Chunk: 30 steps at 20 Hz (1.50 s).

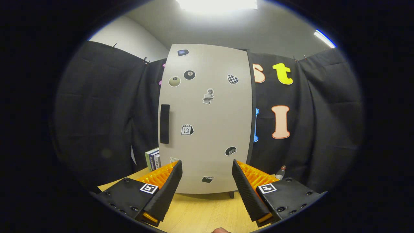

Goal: Open the shoe cabinet door, grab the shoes and put them into the shoe cabinet, then close the shoe cabinet door.

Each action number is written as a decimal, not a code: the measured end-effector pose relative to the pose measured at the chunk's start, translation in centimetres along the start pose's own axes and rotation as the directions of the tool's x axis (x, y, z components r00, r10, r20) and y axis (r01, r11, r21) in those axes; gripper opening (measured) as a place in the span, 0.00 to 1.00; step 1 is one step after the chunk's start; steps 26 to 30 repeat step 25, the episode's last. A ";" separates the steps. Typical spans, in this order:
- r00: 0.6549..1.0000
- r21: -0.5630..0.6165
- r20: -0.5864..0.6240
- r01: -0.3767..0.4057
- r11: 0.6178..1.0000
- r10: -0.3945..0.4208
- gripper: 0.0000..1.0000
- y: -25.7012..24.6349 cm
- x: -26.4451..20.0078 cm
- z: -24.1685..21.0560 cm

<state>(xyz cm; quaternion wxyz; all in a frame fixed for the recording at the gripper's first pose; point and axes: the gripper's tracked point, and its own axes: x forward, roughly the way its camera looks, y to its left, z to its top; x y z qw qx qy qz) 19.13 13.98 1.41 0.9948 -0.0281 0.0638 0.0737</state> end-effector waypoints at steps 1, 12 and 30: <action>1.000 0.007 0.008 0.002 1.000 -0.002 0.96 -0.2 -0.5 0.0; 0.996 0.038 0.053 0.074 0.997 -0.076 0.96 -3.4 -2.5 0.6; 0.995 0.044 0.025 0.095 0.995 -0.096 0.96 -4.3 -2.5 -1.0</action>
